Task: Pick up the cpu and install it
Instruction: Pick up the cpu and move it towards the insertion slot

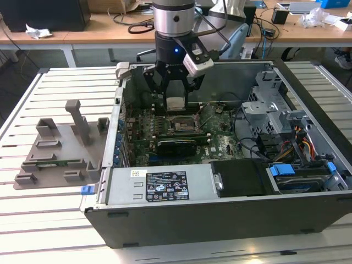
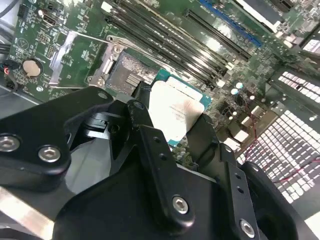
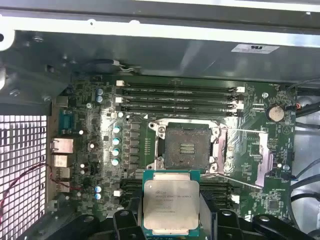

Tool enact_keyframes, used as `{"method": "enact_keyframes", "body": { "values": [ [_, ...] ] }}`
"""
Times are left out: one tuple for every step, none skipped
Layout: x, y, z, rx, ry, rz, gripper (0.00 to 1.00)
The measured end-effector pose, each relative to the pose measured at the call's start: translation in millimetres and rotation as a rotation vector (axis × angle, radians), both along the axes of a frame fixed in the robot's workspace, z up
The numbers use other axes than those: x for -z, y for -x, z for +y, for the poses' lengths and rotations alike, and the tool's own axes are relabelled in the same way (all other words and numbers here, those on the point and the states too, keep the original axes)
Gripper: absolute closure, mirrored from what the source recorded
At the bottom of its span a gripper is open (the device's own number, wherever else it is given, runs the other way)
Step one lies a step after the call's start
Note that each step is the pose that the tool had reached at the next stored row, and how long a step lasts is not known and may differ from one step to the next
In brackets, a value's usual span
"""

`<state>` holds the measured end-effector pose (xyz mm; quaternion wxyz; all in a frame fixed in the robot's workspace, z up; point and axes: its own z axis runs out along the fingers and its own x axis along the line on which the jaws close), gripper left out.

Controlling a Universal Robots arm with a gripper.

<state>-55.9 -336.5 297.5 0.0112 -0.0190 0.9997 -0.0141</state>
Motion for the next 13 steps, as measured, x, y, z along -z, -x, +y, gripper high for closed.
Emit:
{"method": "enact_keyframes", "body": {
  "values": [
    [1.1, -1.3, 0.5, 0.000, 0.0001, -0.0002, 0.46],
    [2.0, -2.3, 0.9, 0.000, 0.0003, -0.0001, 0.46],
    [2.7, -3.2, 1.2, 0.000, 0.0005, -0.0001, 0.46],
    [4.4, -4.9, 2.0, 0.000, 0.0010, -0.0001, 0.46],
    [5.7, -6.2, 2.5, 0.000, 0.0014, -0.0002, 0.46],
    [7.8, -8.6, 3.8, 0.000, 0.0030, -0.0001, 0.46],
    [9.2, -10.1, 4.8, 0.000, 0.0045, -0.0002, 0.46],
    [10.2, -11.1, 5.6, 0.000, 0.0060, -0.0001, 0.46],
    [12.0, -13.0, 7.2, 0.000, 0.0079, 0.0000, 0.46],
    [13.4, -14.5, 8.7, 0.000, 0.0092, -0.0001, 0.46],
    [14.3, -15.6, 10.1, 0.000, 0.0106, -0.0002, 0.46],
    [15.1, -16.5, 11.2, 0.000, 0.0121, -0.0002, 0.46],
    [16.1, -17.3, 12.2, 0.000, 0.0135, -0.0001, 0.46]
  ]
}}
